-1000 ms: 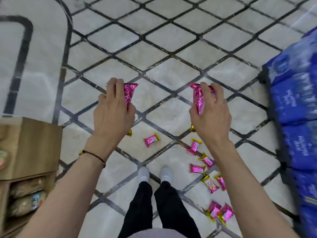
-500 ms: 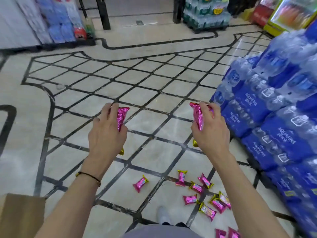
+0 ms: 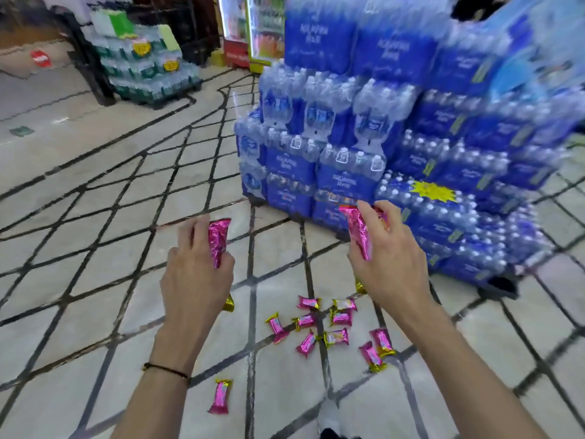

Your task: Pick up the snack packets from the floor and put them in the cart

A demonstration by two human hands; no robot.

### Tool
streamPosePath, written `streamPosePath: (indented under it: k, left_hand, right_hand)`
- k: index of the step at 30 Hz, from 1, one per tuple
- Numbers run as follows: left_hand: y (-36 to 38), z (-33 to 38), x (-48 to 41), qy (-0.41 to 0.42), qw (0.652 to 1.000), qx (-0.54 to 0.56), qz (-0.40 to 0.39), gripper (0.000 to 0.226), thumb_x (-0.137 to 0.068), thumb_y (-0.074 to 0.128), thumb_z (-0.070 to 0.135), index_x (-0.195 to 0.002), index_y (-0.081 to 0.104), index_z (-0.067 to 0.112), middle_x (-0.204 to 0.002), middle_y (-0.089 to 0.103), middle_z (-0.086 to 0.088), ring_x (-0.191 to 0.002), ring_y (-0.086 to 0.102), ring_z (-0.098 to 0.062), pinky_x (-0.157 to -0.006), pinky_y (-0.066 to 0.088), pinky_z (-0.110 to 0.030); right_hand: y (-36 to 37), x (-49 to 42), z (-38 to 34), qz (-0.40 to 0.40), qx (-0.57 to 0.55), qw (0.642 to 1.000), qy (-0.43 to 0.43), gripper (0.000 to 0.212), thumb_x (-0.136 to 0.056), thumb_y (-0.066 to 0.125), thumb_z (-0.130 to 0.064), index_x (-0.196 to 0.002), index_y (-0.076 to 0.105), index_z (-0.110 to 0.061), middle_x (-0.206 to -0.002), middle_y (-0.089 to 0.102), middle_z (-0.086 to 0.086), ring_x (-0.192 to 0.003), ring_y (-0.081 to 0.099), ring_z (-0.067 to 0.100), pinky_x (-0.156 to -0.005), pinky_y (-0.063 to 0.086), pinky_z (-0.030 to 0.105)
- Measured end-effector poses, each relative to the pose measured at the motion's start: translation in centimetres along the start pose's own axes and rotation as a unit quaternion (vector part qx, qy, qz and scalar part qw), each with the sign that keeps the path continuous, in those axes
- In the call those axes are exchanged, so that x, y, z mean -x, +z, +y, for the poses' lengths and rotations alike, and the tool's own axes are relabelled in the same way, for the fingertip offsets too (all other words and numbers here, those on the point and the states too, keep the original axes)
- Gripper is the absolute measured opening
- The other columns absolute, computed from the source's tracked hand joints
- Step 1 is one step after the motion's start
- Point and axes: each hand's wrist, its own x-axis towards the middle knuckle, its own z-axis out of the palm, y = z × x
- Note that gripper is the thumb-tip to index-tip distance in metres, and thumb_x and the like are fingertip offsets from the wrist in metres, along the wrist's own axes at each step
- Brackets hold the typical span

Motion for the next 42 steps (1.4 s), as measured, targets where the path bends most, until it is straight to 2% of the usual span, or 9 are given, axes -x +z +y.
streamPosePath:
  k: [9,16,20,24,27,30,33,37,42]
  left_hand:
    - [6.2,20.9,5.1,0.221,0.97,0.039,-0.094,0.065,-0.091,0.062,0.03,-0.15,0.036,0.02,-0.149,0.04,-0.007,-0.111,0.057,-0.042,-0.089,0.05,-0.054]
    - [10.5,41.2,16.7,0.352,0.918,0.096,-0.156,0.059,-0.09,0.062,0.029,-0.144,0.038,0.023,-0.145,0.04,-0.001,-0.1,0.06,-0.043,-0.074,0.051,-0.052]
    - [13.3,52.1,24.5,0.415,0.883,0.133,-0.173,0.06,-0.09,0.061,0.031,-0.145,0.038,0.023,-0.145,0.041,-0.001,-0.102,0.059,-0.042,-0.073,0.051,-0.051]
    - [15.3,61.1,31.9,0.459,0.849,0.165,-0.202,0.06,-0.09,0.063,0.029,-0.144,0.038,0.021,-0.147,0.04,-0.003,-0.106,0.059,-0.043,-0.074,0.052,-0.054]
    - [17.0,67.3,36.9,0.502,0.817,0.175,-0.225,0.058,-0.09,0.063,0.028,-0.142,0.038,0.021,-0.145,0.04,-0.004,-0.103,0.059,-0.042,-0.071,0.048,-0.048]
    - [19.0,73.9,41.7,0.583,0.75,0.191,-0.248,0.057,-0.09,0.064,0.028,-0.14,0.038,0.024,-0.142,0.042,0.0,-0.102,0.06,-0.033,-0.07,0.048,-0.042]
    - [21.7,80.8,45.8,0.64,0.695,0.194,-0.265,0.061,-0.091,0.064,0.032,-0.145,0.036,0.027,-0.149,0.039,0.004,-0.112,0.058,-0.03,-0.082,0.054,-0.047]
    - [25.9,90.2,50.7,0.658,0.669,0.207,-0.278,0.065,-0.092,0.064,0.034,-0.149,0.034,0.027,-0.153,0.038,0.004,-0.119,0.057,-0.031,-0.091,0.053,-0.052]
    - [30.6,101.4,55.6,0.669,0.635,0.226,-0.313,0.059,-0.09,0.064,0.032,-0.142,0.039,0.026,-0.143,0.041,0.006,-0.105,0.061,-0.033,-0.078,0.055,-0.046]
  right_hand:
    - [-12.4,10.9,18.6,0.119,0.08,0.968,0.204,0.065,-0.088,0.064,-0.032,-0.148,0.04,-0.026,-0.149,0.038,0.004,-0.108,0.058,0.037,-0.076,0.053,0.043]
    - [-23.7,24.4,33.7,0.18,0.137,0.912,0.343,0.063,-0.09,0.065,-0.032,-0.146,0.038,-0.028,-0.147,0.036,0.003,-0.106,0.057,0.034,-0.074,0.053,0.04]
    - [-30.6,32.4,42.3,0.215,0.178,0.862,0.423,0.064,-0.091,0.066,-0.033,-0.147,0.036,-0.027,-0.149,0.035,0.005,-0.114,0.055,0.034,-0.084,0.054,0.044]
    - [-36.2,39.0,48.7,0.22,0.219,0.82,0.481,0.065,-0.093,0.065,-0.036,-0.149,0.035,-0.027,-0.153,0.033,0.007,-0.123,0.053,0.033,-0.089,0.053,0.044]
    - [-39.2,42.7,52.8,0.224,0.226,0.8,0.508,0.065,-0.093,0.064,-0.037,-0.15,0.034,-0.028,-0.152,0.033,0.005,-0.116,0.057,0.033,-0.084,0.057,0.044]
    - [-41.1,45.8,57.3,0.215,0.237,0.781,0.537,0.066,-0.093,0.065,-0.038,-0.15,0.032,-0.03,-0.152,0.032,0.004,-0.112,0.058,0.033,-0.077,0.058,0.044]
    - [-42.4,48.0,61.7,0.171,0.278,0.767,0.553,0.068,-0.093,0.063,-0.036,-0.153,0.031,-0.028,-0.154,0.032,0.005,-0.115,0.055,0.034,-0.074,0.057,0.041]
    - [-44.6,50.0,68.8,0.14,0.294,0.74,0.589,0.065,-0.092,0.062,-0.035,-0.15,0.035,-0.026,-0.153,0.034,0.007,-0.113,0.056,0.036,-0.072,0.056,0.041]
    - [-48.7,50.2,78.3,0.148,0.277,0.705,0.636,0.067,-0.093,0.061,-0.035,-0.152,0.031,-0.028,-0.156,0.03,0.005,-0.123,0.053,0.036,-0.081,0.057,0.042]
